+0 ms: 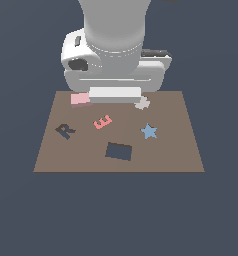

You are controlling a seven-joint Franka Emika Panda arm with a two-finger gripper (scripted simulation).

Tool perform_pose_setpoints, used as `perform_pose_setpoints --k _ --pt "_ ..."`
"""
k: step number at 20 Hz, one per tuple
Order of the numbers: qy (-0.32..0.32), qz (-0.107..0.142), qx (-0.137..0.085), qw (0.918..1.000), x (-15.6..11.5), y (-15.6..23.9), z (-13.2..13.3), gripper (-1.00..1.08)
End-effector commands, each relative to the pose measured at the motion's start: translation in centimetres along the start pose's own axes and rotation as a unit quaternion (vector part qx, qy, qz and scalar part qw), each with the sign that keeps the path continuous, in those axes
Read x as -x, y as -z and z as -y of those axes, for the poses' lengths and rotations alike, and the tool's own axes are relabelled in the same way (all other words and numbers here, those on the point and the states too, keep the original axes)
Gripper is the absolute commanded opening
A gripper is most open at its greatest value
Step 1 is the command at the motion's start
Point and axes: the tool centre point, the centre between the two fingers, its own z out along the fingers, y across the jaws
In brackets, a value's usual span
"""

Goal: Insert a designated object into the corresponding slot on a board.

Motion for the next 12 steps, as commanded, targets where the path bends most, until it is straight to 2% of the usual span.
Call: perform_pose_setpoints --k 1,7,12 --pt "0.0 0.0 0.0 1.0 0.0 0.0 0.0 1.0" --pt "-0.017 -0.001 -0.001 0.9999 -0.1 -0.2 -0.4 1.0" --pt "-0.057 -0.002 -0.003 0.9983 -0.2 -0.7 -1.2 1.0"
